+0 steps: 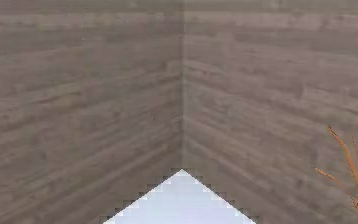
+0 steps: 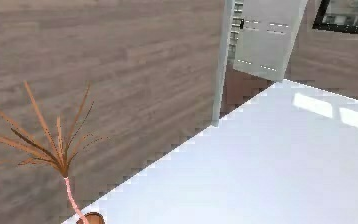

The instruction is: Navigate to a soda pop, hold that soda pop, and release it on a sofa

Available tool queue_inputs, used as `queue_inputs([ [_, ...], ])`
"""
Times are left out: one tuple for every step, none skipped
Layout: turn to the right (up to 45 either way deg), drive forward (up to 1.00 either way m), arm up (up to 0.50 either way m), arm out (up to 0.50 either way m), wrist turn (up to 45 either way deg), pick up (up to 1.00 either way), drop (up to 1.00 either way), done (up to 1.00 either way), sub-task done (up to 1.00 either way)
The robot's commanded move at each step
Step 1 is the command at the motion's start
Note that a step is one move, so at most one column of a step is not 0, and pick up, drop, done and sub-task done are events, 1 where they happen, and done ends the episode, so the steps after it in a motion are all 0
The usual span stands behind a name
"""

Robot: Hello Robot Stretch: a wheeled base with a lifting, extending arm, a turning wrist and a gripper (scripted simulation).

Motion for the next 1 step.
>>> queue_inputs([
  [45.0, 0.00, 0.00, 0.00, 0.0, 0.00, 0.00, 0.00, 0.00],
])
